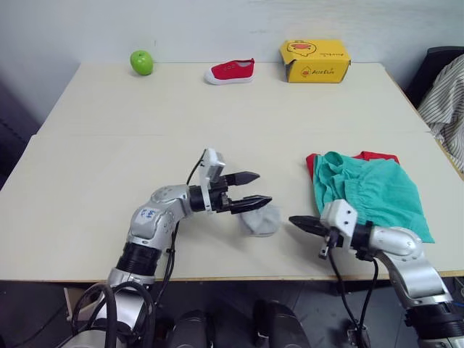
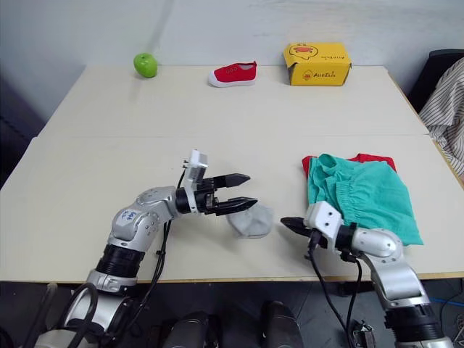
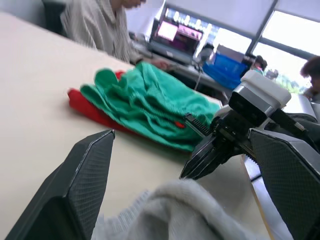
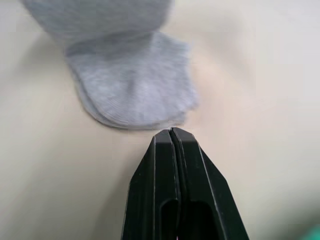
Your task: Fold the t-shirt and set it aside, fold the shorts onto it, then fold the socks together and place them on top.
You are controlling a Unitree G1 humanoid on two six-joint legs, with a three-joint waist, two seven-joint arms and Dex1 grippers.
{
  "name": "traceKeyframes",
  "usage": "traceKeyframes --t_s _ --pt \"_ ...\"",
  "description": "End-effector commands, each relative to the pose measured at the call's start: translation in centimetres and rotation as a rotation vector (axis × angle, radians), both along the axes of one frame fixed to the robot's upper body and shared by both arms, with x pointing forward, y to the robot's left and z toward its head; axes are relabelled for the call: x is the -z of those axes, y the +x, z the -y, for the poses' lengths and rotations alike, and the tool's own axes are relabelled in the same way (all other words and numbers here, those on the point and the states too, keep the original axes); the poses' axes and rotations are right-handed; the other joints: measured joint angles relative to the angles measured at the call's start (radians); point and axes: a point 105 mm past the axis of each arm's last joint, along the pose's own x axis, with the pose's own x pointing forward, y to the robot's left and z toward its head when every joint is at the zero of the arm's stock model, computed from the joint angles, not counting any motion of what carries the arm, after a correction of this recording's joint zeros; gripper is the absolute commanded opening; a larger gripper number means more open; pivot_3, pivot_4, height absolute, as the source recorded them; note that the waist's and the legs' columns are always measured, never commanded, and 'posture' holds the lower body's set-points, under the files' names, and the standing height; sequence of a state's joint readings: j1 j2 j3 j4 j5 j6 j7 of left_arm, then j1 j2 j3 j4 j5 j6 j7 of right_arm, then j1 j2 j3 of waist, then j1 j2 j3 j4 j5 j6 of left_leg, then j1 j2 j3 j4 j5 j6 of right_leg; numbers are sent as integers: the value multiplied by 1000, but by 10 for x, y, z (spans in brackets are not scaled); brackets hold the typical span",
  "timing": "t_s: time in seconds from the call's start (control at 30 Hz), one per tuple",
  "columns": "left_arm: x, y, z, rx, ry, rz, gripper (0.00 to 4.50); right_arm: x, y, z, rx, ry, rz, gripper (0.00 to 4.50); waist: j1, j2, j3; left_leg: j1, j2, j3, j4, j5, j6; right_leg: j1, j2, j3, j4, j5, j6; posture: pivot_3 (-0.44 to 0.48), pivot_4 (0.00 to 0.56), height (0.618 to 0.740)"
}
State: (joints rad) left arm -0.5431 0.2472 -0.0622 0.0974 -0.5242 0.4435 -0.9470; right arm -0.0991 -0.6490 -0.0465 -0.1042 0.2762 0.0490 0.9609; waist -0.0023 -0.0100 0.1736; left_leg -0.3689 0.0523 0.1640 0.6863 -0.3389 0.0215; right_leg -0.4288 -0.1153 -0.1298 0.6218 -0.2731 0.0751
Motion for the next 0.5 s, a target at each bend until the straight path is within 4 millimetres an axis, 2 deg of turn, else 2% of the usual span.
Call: traceKeyframes --t_s 0.03,0.07,0.2,0.27,0.37,0.5 --pt "7 4 -9 -47 -56 2 4488 -19 -3 -2 14 53 57 0 1 0 0 0 0 0 0 0 0 0 0 0 0 0 0 0 150 740" --pt "12 4 -7 -52 -53 -4 4102 -19 -4 -3 13 57 56 0 1 0 0 0 0 0 0 0 0 0 0 -1 0 0 0 0 150 740" --pt "25 -7 13 19 -10 -14 4102 -14 -12 -13 -16 74 33 0 8 0 0 -1 -1 -1 0 -1 1 0 -1 -2 0 0 0 0 150 740" --pt "18 -6 11 15 2 8 4102 -17 -15 -21 -50 79 40 0 7 0 0 -1 -2 -1 0 -1 2 0 -1 -3 -1 0 1 0 150 740" --pt "6 6 -23 -88 41 46 4102 -22 -16 -34 -137 67 65 0 -4 0 0 0 -1 0 0 -1 2 0 -1 -3 -1 1 1 0 150 740" --pt "0 6 -58 -149 123 56 4102 -22 -13 -53 -247 43 72 0 -23 0 0 1 2 -1 -1 0 0 0 1 -2 0 0 -1 0 150 740"
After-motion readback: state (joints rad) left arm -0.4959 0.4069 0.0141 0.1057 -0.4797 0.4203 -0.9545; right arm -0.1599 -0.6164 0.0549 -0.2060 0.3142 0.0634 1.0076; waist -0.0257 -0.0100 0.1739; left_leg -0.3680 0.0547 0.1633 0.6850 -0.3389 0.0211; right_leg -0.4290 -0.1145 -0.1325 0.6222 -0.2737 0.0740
